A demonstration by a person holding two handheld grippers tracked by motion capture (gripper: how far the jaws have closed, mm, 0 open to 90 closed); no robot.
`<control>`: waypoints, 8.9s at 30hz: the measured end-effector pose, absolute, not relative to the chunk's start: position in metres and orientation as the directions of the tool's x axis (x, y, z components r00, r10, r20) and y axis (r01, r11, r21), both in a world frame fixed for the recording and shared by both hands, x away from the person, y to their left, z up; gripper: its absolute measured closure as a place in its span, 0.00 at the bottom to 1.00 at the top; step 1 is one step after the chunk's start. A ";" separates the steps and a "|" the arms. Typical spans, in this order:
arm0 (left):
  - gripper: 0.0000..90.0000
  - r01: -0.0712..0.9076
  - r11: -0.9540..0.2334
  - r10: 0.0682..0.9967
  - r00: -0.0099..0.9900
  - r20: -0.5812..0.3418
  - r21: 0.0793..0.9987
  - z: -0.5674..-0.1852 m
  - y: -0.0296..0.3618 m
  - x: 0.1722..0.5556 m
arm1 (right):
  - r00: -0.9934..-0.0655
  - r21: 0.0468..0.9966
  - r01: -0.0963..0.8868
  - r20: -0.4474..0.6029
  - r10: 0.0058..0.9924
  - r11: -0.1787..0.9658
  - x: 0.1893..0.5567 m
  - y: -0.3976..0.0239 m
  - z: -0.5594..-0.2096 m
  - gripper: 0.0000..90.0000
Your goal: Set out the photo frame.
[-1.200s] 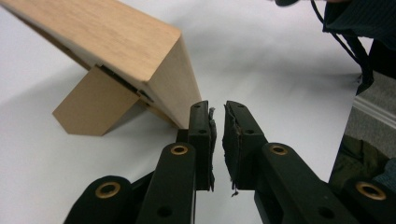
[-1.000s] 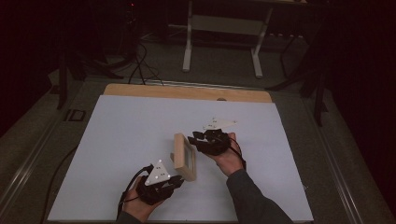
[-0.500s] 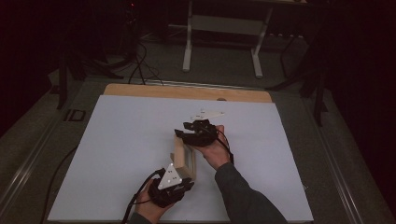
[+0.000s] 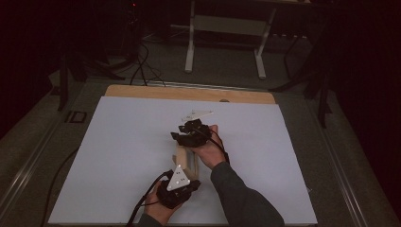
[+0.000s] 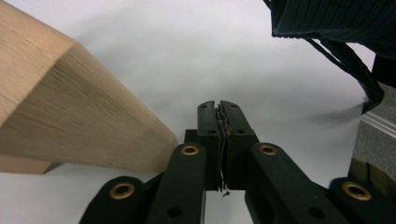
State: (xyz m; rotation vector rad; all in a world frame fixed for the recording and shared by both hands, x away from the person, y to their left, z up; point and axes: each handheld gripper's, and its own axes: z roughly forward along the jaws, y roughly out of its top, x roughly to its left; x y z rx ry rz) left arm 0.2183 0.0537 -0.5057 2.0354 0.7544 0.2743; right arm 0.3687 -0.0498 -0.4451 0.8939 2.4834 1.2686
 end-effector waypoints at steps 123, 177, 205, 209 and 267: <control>0.92 0.539 -0.189 0.807 0.561 -0.183 0.821 -0.517 0.117 0.267 | -0.604 0.706 0.638 0.211 0.769 0.307 0.380 -0.108 -0.444 0.71; 0.63 0.543 -0.166 0.801 0.561 -0.209 0.823 -0.519 0.131 0.287 | -0.786 0.739 0.545 0.285 0.548 0.397 0.347 -0.142 -0.505 0.59; 0.63 0.546 -0.163 0.782 0.580 -0.230 0.822 -0.520 0.114 0.285 | -0.757 0.742 0.569 0.304 0.578 0.354 0.334 -0.163 -0.507 0.59; 0.62 0.558 -0.176 0.780 0.581 -0.230 0.811 -0.521 0.113 0.285 | -0.758 0.744 0.570 0.311 0.574 0.349 0.335 -0.163 -0.507 0.57; 0.61 0.513 -0.118 0.856 0.486 -0.174 0.850 -0.497 0.238 0.256 | -0.657 0.784 0.574 0.269 0.704 0.236 0.323 -0.258 -0.491 0.86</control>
